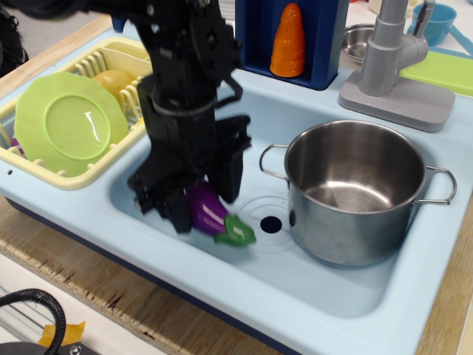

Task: Put eggplant into pot or pan

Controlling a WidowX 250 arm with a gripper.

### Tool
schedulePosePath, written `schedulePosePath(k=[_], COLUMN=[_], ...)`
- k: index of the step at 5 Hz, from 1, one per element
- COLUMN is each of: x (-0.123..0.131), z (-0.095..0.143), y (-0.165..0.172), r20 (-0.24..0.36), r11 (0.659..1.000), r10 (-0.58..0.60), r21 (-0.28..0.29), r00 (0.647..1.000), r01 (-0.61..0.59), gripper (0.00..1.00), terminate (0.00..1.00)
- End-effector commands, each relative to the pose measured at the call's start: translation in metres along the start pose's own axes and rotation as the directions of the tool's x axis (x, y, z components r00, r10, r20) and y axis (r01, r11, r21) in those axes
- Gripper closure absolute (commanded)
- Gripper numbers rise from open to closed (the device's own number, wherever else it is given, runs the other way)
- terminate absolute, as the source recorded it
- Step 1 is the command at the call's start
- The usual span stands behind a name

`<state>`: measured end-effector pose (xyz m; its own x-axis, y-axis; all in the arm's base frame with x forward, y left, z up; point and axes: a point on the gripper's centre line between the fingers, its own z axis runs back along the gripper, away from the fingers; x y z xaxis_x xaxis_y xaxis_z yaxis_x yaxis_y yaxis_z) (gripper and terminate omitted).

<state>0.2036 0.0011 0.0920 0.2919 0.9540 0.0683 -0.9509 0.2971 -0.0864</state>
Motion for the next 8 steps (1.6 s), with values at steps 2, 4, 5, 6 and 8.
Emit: schedulePosePath(k=[2,4,5,6,8], x=[0.005,-0.028,-0.044,-0.054,-0.058], z=[0.063,0.082,0.074,0.069,0.065], y=[-0.032,-0.071,-0.088,-0.098,-0.1], r20=[0.162,0.189,0.165,0.135,0.096], r11=[0.986,0.955,0.941,0.934,0.926], r10=[-0.019,-0.112,-0.146,-0.183,-0.203], r21=[-0.162,-0.25,-0.283,-0.285,-0.303], r00=[0.987,0.976,0.975,0.974,0.974], r01=[0.045,0.158,0.188,0.215,0.223], gripper=[1.0,1.0,1.0,0.0,0.0], terminate=[0.0,0.0,0.0,0.0,0.0])
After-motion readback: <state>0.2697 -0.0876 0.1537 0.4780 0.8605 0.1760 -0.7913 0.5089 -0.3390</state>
